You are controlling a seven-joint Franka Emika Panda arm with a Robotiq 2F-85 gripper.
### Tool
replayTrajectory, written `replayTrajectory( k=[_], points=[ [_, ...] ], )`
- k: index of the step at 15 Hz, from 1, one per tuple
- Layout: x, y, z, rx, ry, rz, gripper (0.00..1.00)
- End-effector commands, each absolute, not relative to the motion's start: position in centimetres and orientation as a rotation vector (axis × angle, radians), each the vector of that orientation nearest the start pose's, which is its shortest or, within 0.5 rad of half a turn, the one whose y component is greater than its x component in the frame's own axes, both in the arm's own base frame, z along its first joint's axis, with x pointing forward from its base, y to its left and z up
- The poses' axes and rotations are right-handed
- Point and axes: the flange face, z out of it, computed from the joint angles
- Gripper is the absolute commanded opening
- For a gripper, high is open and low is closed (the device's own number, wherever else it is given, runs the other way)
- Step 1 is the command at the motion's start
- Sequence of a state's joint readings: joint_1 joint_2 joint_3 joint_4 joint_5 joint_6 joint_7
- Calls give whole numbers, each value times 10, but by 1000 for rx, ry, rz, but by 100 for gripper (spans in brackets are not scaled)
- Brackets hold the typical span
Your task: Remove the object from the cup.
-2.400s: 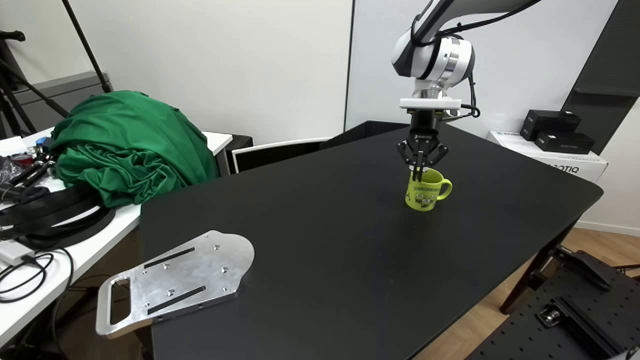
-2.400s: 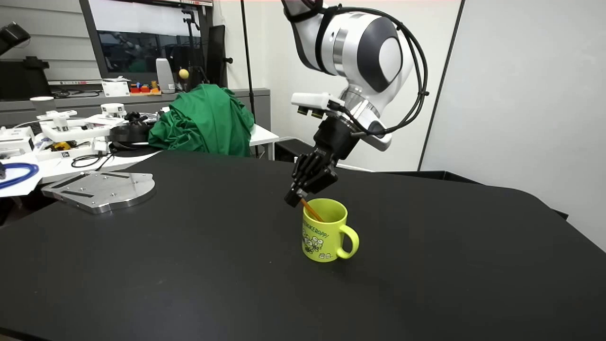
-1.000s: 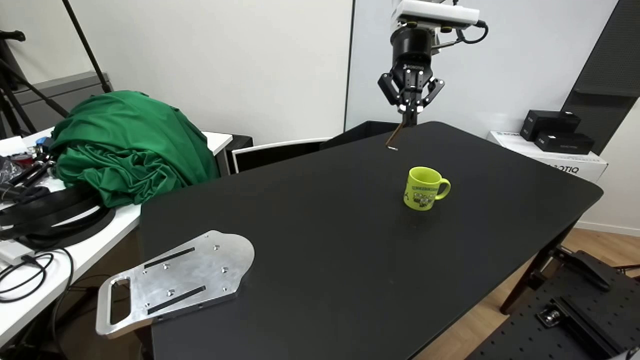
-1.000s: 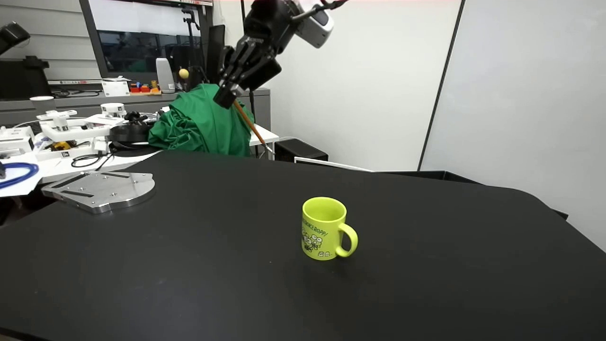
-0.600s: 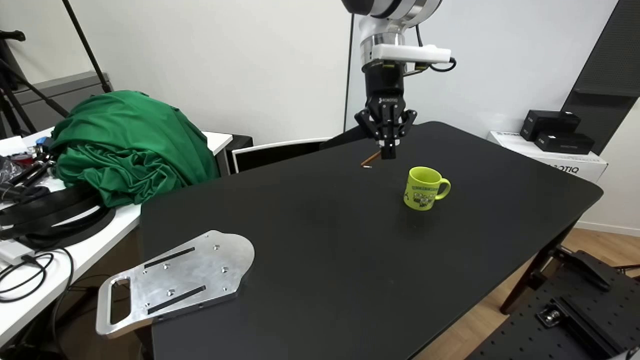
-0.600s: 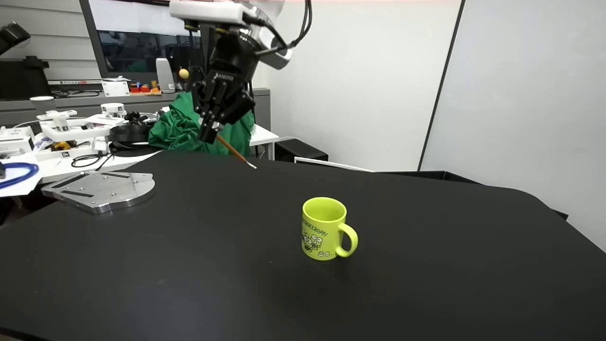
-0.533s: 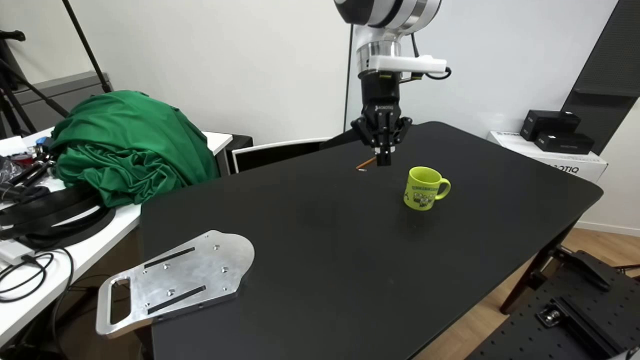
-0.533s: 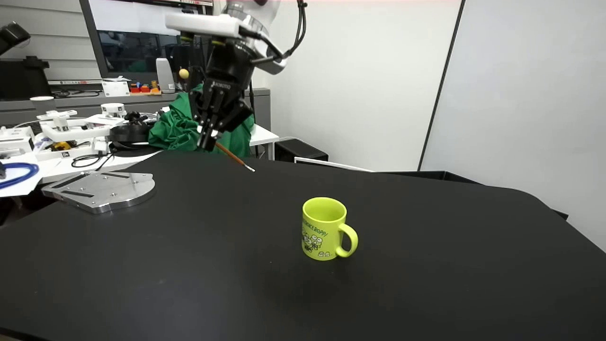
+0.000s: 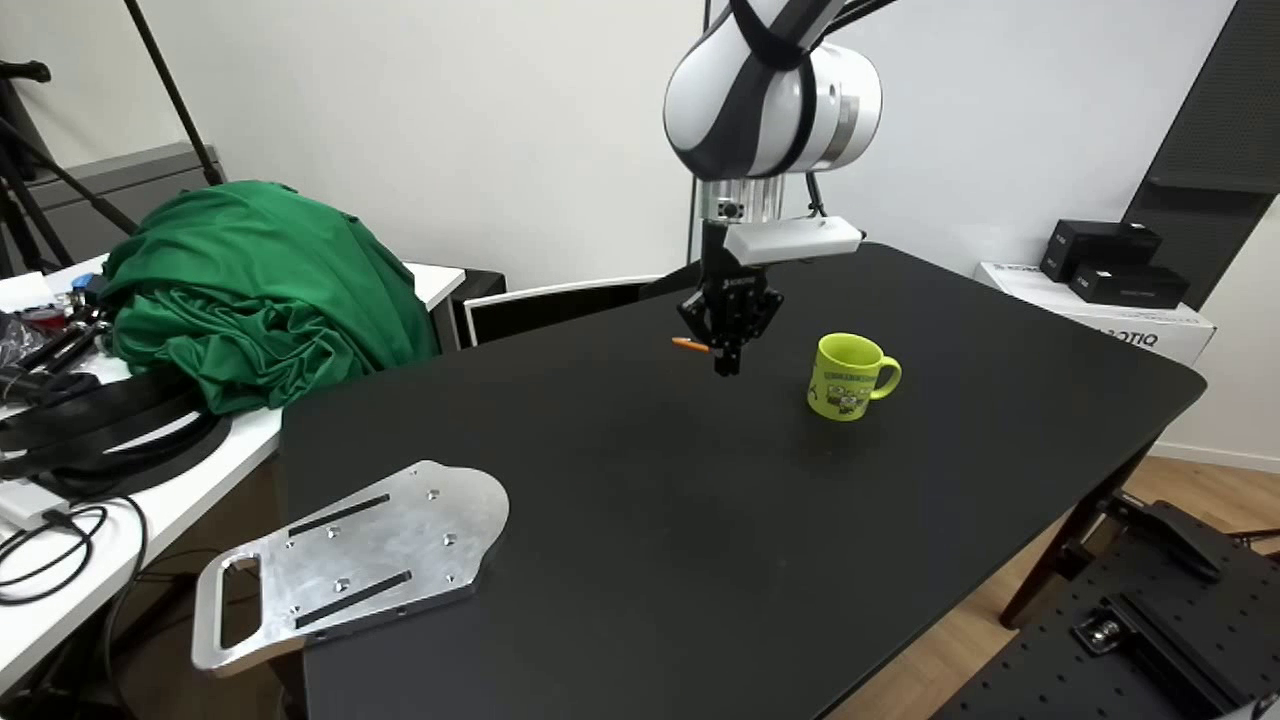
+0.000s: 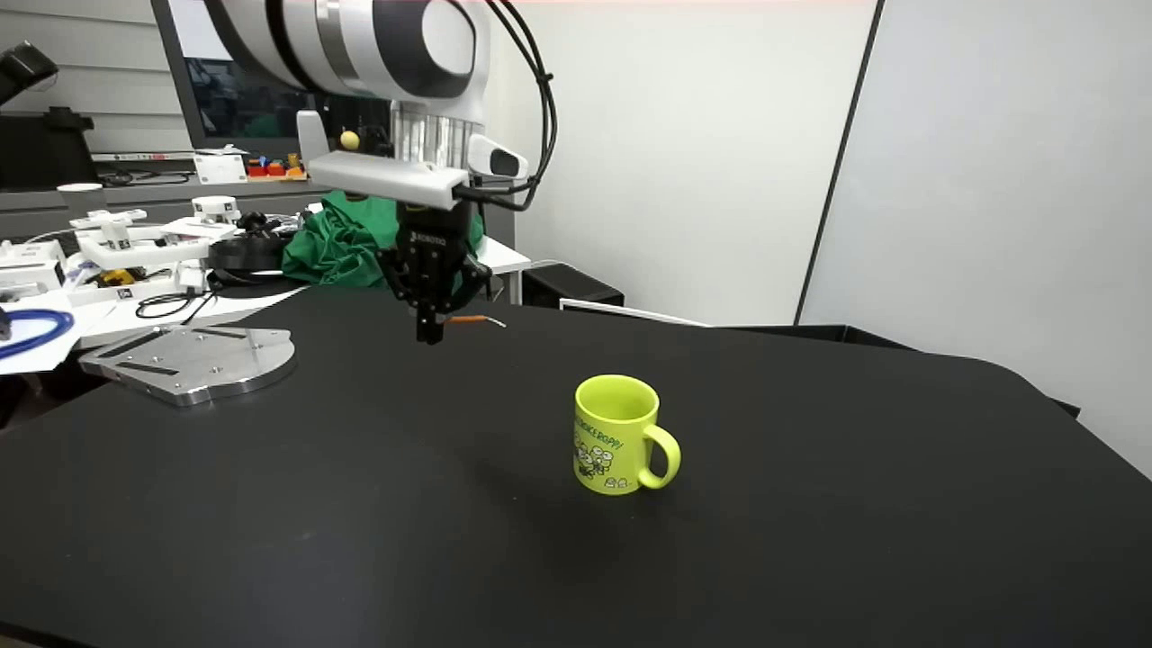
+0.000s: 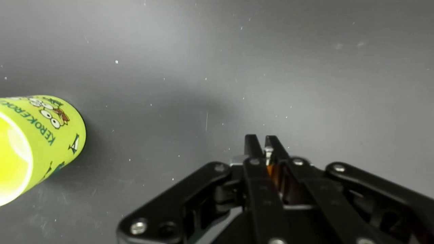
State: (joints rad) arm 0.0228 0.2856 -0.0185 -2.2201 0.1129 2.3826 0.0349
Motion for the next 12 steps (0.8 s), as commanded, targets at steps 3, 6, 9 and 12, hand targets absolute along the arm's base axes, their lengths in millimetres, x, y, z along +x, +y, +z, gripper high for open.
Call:
replayTrajectory(
  k=[3, 6, 9, 12],
  points=[
    [536, -3, 202, -3090, 177, -16, 2],
    [535, -6, 182, -3091, 197, -37, 2],
    [532, -8, 164, -3099, 199, -40, 2],
    [531, -9, 151, -3105, 204, -34, 2]
  ],
)
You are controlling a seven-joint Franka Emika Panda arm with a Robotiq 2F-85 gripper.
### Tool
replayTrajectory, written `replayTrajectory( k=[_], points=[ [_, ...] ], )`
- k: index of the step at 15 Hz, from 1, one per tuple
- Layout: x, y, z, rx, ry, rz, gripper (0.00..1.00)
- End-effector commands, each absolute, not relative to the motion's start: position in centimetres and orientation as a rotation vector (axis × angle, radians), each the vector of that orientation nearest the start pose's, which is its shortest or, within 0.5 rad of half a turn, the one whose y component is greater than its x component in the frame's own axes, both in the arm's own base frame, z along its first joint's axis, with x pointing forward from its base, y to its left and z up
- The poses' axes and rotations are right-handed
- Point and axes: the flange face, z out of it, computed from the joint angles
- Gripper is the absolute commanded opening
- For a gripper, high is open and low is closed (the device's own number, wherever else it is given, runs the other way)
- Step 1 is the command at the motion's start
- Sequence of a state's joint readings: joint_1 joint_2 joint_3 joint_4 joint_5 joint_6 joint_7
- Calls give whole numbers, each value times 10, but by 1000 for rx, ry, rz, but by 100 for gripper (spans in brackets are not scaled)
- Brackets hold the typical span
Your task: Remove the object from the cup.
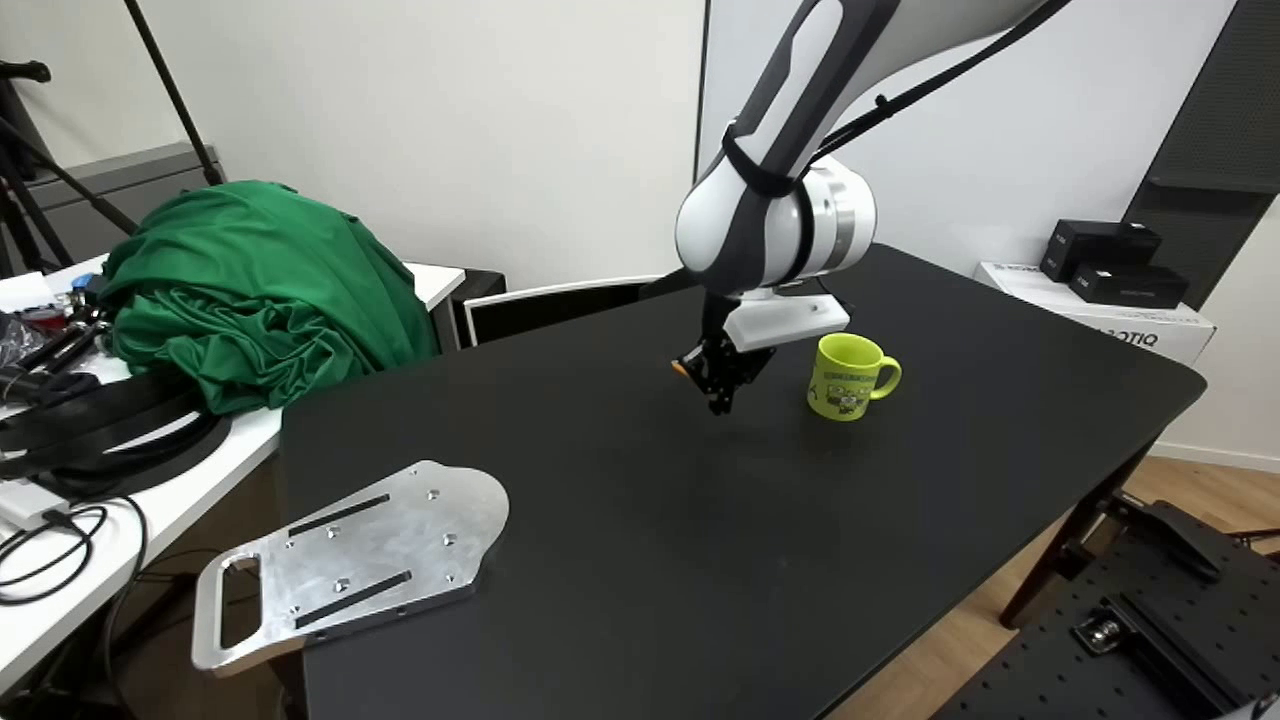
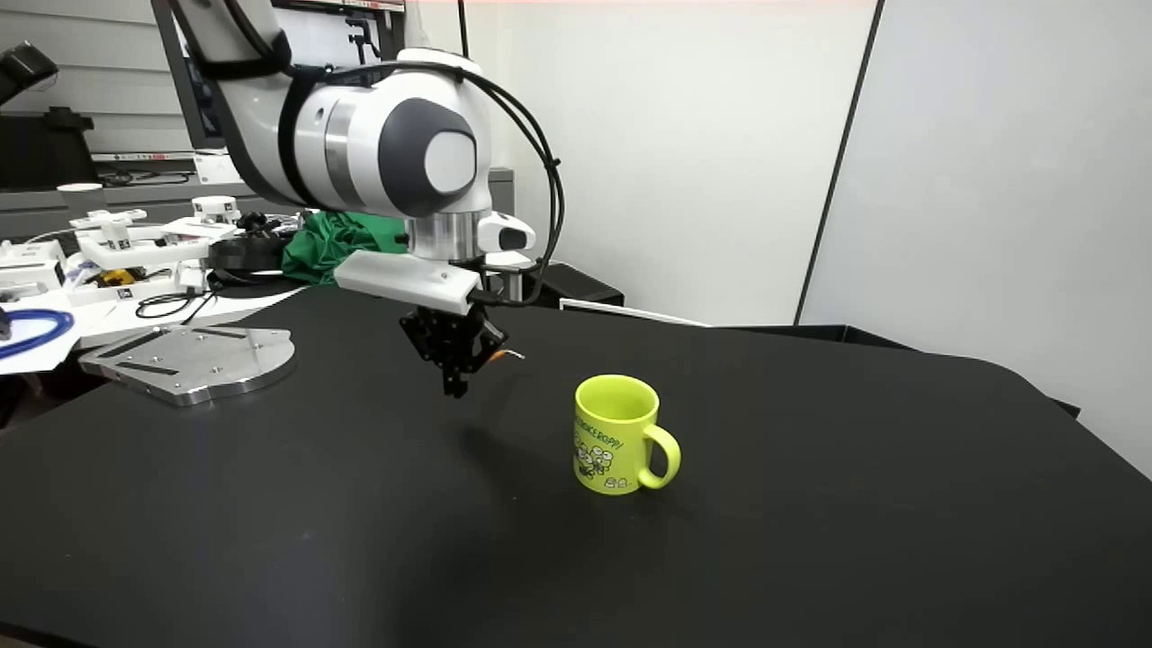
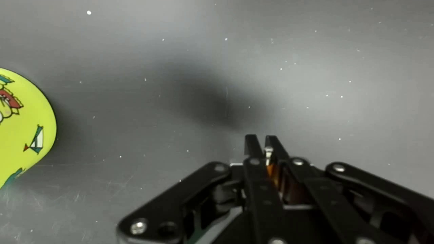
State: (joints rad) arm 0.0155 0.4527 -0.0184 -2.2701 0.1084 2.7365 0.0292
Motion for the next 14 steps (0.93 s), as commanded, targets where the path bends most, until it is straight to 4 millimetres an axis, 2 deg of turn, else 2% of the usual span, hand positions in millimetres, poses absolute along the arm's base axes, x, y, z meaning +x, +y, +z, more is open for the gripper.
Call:
replayTrajectory(
  k=[1, 7, 8, 10, 12, 14],
  points=[
    [530, -10, 147, -3106, 209, -28, 2],
    [527, -14, 129, -3113, 223, 0, 2],
    [527, -15, 129, -3113, 229, 21, 34],
    [528, -14, 133, -3106, 230, 37, 42],
    [531, -13, 143, -3100, 238, 33, 56],
    [534, -11, 162, -3092, 236, 37, 69]
  ],
)
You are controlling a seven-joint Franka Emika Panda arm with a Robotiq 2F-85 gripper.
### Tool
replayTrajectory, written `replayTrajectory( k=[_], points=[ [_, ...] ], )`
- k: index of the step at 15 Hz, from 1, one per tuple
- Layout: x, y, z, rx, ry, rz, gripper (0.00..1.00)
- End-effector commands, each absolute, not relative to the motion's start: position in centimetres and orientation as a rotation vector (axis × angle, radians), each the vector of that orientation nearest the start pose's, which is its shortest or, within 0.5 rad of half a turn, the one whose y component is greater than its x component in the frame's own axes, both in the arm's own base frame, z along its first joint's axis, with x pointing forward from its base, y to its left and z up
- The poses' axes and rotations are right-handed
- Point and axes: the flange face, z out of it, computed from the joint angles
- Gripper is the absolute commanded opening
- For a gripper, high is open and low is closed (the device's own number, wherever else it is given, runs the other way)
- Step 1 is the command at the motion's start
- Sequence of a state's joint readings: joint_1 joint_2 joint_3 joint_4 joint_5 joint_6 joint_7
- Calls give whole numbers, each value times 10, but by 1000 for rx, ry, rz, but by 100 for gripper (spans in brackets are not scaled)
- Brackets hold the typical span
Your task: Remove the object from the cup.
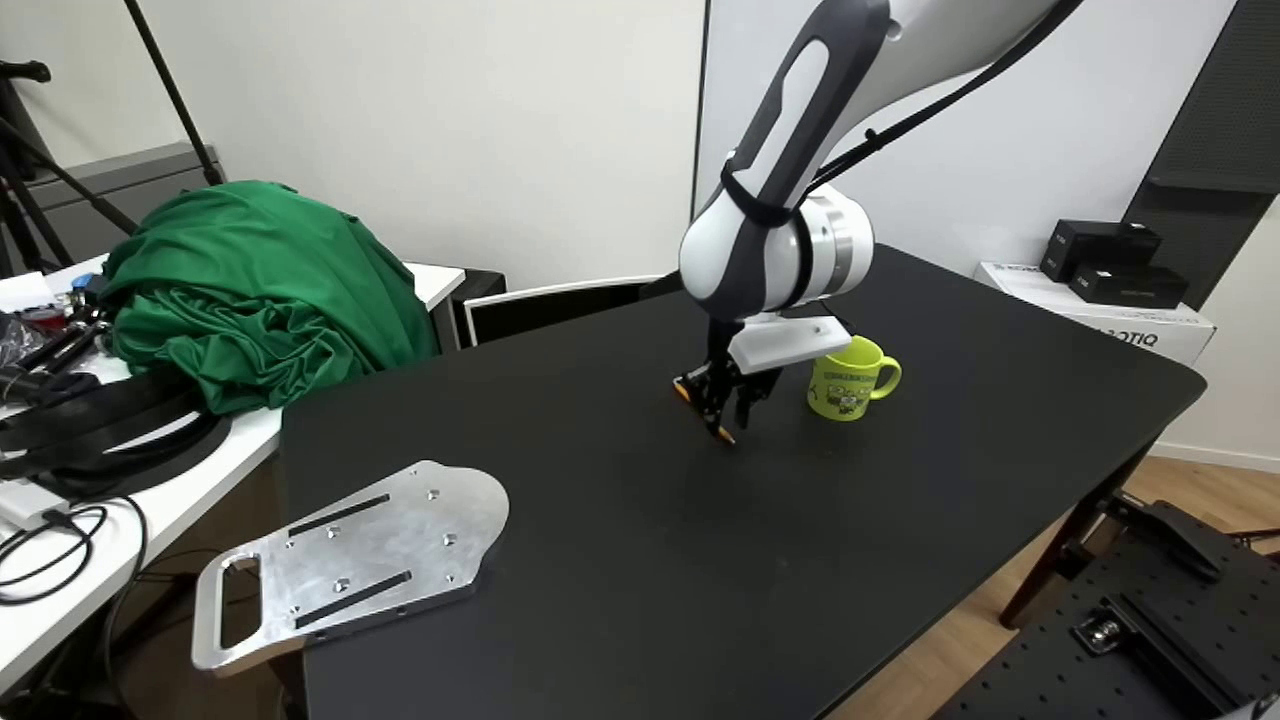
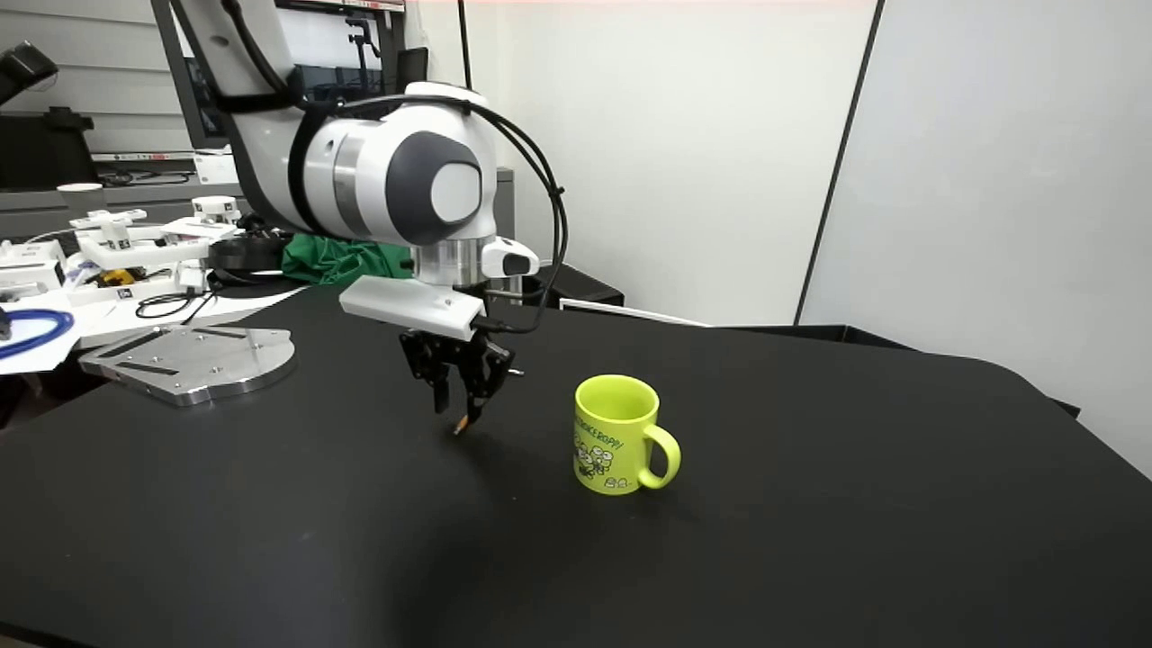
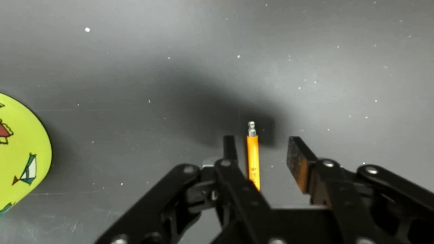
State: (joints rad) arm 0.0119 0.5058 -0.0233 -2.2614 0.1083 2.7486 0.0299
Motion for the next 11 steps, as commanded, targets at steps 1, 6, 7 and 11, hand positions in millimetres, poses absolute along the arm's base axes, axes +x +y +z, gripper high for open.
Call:
replayTrajectory(
  k=[1, 6, 7, 11],
  points=[
    [534, -10, 174, -3084, 227, 60, 76],
    [537, -7, 185, -3079, 198, 74, 83],
    [537, -8, 187, -3079, 197, 73, 83],
    [535, -8, 185, -3078, 197, 80, 83]
  ],
)
